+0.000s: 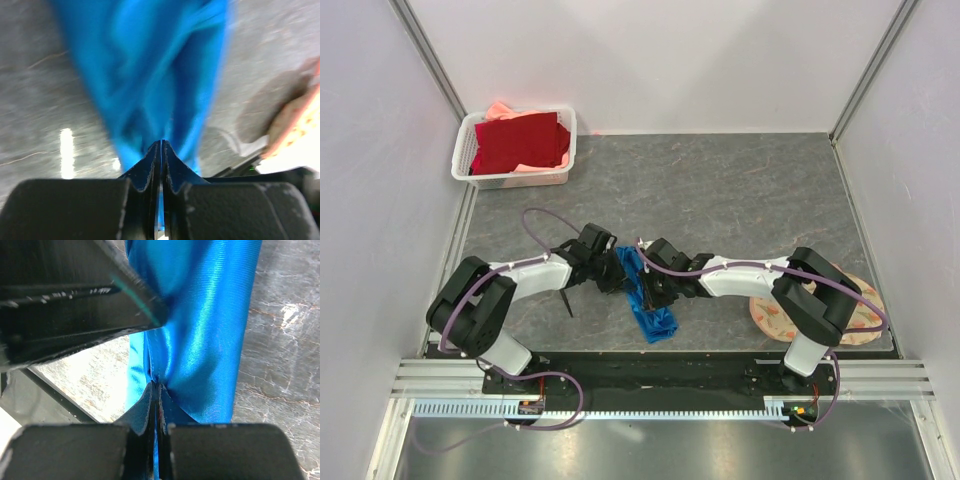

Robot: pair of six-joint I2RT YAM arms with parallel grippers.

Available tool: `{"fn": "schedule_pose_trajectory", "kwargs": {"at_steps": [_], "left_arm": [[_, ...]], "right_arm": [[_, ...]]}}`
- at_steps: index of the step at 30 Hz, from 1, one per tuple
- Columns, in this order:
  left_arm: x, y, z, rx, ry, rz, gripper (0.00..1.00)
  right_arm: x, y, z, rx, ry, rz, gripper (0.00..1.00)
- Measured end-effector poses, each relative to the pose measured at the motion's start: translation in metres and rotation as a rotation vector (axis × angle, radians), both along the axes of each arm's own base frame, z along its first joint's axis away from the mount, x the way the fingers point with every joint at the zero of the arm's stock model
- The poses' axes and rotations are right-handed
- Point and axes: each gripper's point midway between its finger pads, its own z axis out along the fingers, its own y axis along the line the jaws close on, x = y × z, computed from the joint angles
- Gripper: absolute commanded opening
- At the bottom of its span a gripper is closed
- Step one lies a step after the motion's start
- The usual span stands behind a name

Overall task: Fold the napkin into a case and place the utensils inside
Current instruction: Smooth out the smaller rectangle-folded napkin at the center of the board.

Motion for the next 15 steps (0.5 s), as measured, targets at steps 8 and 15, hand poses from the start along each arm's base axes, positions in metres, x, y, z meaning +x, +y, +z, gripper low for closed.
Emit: {"fn": "schedule_pose_trajectory", "kwargs": {"at_steps": [8, 15], "left_arm": [[-0.012, 0.013, -0.012, 0.006, 0.008, -0.028, 0.08], [-0.016, 0.017, -0.012, 0.011, -0.011, -0.046, 0.08]], "right_arm": [[0.000, -0.004, 0.002, -0.006, 0.004, 0.000, 0.17], [-0.005, -0.012, 0.016, -0.010, 0.004, 0.012, 0.33]]}}
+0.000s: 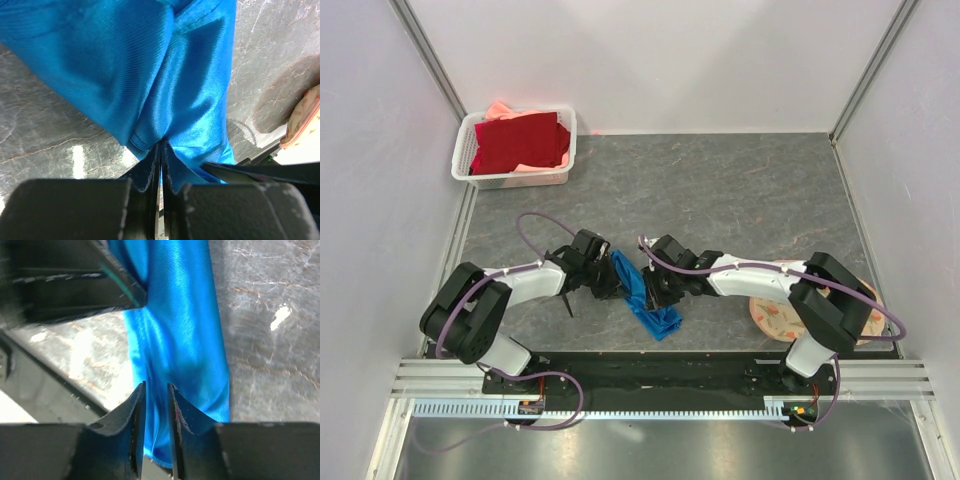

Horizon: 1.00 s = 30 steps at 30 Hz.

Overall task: Fold the napkin into a case and place the utensils inside
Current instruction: Smooth out the smaller rectangle-folded napkin at the center of the board.

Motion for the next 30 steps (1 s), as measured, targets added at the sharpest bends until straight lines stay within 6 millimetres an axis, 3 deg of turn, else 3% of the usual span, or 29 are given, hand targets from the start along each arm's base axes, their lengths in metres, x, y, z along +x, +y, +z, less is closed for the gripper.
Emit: {"fn": "schedule_pose_trajectory", "kwargs": {"at_steps": [5, 8, 9, 15, 19, 24, 30], "left_arm": [[-0.001, 0.001, -0.001, -0.002, -0.003, 0.000, 0.08], [-0.001, 0.001, -0.001, -0.005, -0.006, -0.001, 0.08], [0.000, 0.001, -0.001, -0.007, -0.007, -0.001, 0.07], [0.000, 0.001, -0.001, -0.010, -0.012, -0.001, 0.08], [0.000, 0.001, -0.001, -0.010, -0.012, -0.001, 0.08], [0.002, -0.001, 0.004, -0.009, -0.020, -0.011, 0.11], [0.003, -0.009, 0.032, -0.064, -0.071, -0.041, 0.14]], "right_arm": [[-0.001, 0.000, 0.019, 0.030, -0.020, 0.005, 0.42], [-0.001, 0.002, 0.022, 0.042, -0.019, 0.007, 0.40], [-0.003, 0.003, 0.022, 0.049, -0.009, 0.009, 0.34], [-0.015, 0.000, 0.006, 0.074, 0.040, -0.005, 0.14], [-0.028, -0.013, -0.015, 0.054, 0.083, -0.025, 0.11], [-0.028, -0.007, -0.016, 0.091, 0.091, -0.028, 0.10], [-0.027, -0.002, -0.016, 0.116, 0.085, -0.026, 0.11]]}}
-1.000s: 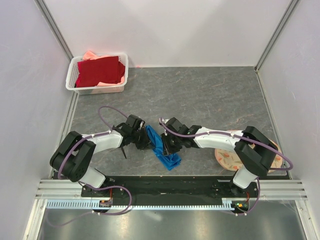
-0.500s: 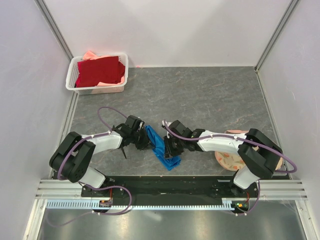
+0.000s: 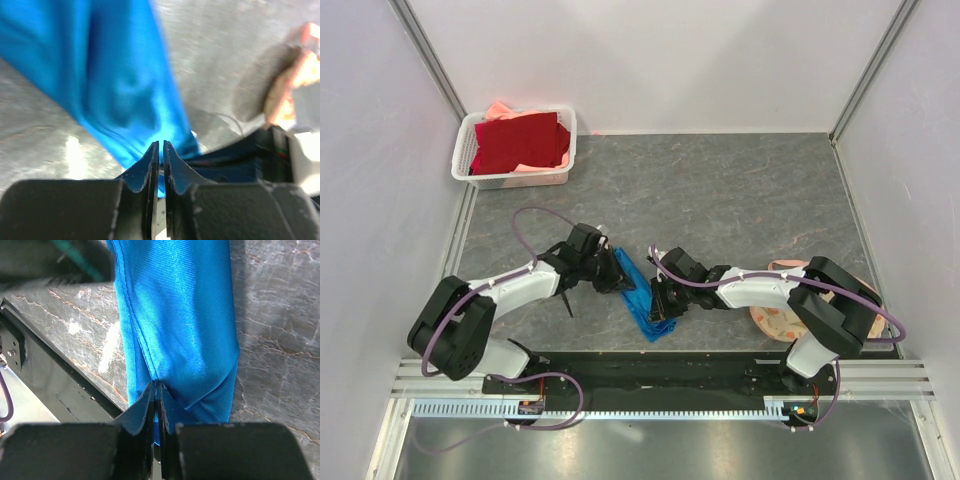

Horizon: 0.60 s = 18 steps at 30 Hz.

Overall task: Fold the napkin into a case and place the utensils inside
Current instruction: Smooth out the smaller rectangle-folded napkin at the center of the board.

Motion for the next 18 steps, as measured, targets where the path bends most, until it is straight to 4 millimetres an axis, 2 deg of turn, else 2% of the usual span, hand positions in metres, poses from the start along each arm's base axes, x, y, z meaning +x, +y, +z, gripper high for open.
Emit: {"fn": "schedule_pose_trajectory", "kwargs": {"at_steps": [4, 8, 10, 12, 14, 18], "left_arm": [[-0.010, -0.013, 0.009, -0.027, -0.012, -0.053, 0.13], [-0.027, -0.026, -0.005, -0.025, 0.034, -0.120, 0.12], [-0.034, -0.025, -0.020, -0.011, 0.069, -0.130, 0.11], [-0.043, -0.019, -0.033, 0.008, 0.112, -0.130, 0.11], [-0.043, -0.020, -0.033, -0.002, 0.114, -0.132, 0.11], [-0.044, -0.020, -0.034, -0.007, 0.105, -0.132, 0.11]], "right_arm": [[0.000, 0.000, 0.000, 0.002, 0.000, 0.000, 0.15], [0.000, 0.001, 0.001, 0.002, -0.002, 0.001, 0.25], [0.001, 0.000, 0.003, -0.004, -0.007, 0.001, 0.28], [0.002, -0.002, 0.004, -0.011, -0.014, -0.005, 0.35], [0.003, -0.007, 0.006, -0.026, -0.022, -0.012, 0.46], [0.009, -0.017, 0.017, -0.037, -0.048, -0.037, 0.51]]}}
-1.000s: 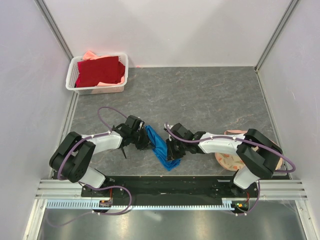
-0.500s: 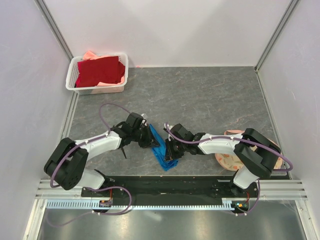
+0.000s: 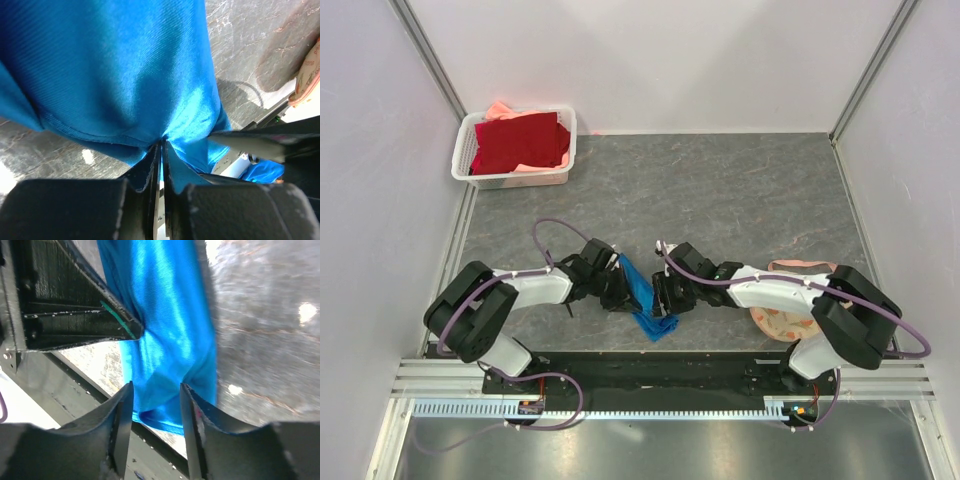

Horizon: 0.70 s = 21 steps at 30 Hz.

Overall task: Fold the napkin into a case and place the utensils inside
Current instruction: Smooth out the smaller rectangle-folded napkin at the center of the board.

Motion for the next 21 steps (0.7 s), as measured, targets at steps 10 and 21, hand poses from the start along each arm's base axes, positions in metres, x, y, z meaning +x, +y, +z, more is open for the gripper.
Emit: {"fn": "schedule_pose_trajectory", "kwargs": {"at_steps": [10, 21], "left_arm": [[-0.006, 0.008, 0.000, 0.003, -0.014, 0.008, 0.11], [-0.005, 0.015, 0.013, 0.018, -0.055, 0.035, 0.27]], "right_arm": [[0.005, -0.008, 0.012, 0.001, -0.023, -0.020, 0.31], [-0.007, 0.013, 0.017, -0.040, -0.060, 0.096, 0.43]]}}
